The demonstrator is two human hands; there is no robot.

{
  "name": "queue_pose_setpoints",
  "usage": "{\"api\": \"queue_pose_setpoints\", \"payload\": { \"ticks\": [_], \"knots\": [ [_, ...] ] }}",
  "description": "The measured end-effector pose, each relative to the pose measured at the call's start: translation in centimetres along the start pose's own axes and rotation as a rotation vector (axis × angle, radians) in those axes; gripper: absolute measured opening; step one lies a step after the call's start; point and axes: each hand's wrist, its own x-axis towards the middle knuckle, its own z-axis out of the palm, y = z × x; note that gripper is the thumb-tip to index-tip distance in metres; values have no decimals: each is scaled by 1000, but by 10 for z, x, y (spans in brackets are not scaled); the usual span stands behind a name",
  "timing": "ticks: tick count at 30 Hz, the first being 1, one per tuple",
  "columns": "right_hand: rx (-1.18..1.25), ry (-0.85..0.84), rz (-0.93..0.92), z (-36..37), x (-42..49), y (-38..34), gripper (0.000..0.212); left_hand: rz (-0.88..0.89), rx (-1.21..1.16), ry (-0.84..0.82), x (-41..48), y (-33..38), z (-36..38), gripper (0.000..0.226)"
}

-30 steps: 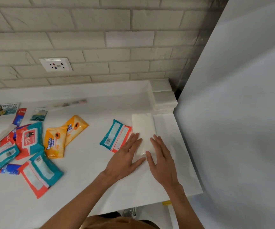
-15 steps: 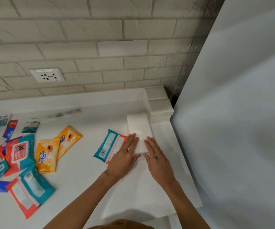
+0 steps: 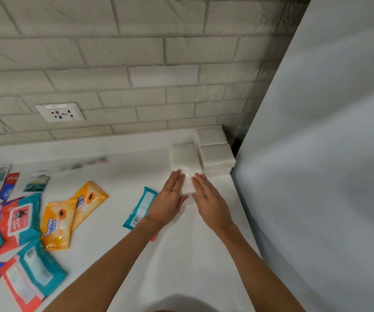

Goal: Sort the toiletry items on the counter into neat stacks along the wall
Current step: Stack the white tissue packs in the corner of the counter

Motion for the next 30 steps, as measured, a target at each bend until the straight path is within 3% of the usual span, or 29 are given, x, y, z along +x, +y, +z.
{"api": "queue_pose_setpoints", "payload": {
  "ticks": [13,30],
  "knots": [
    [-137,-116,-7,-2,51,8,72,-23,-22,13,51,-1,-12,73],
    [-168,-77,-25,4,71,14,71,6,-80,-20,72,-10,-21,74]
  ]
}}
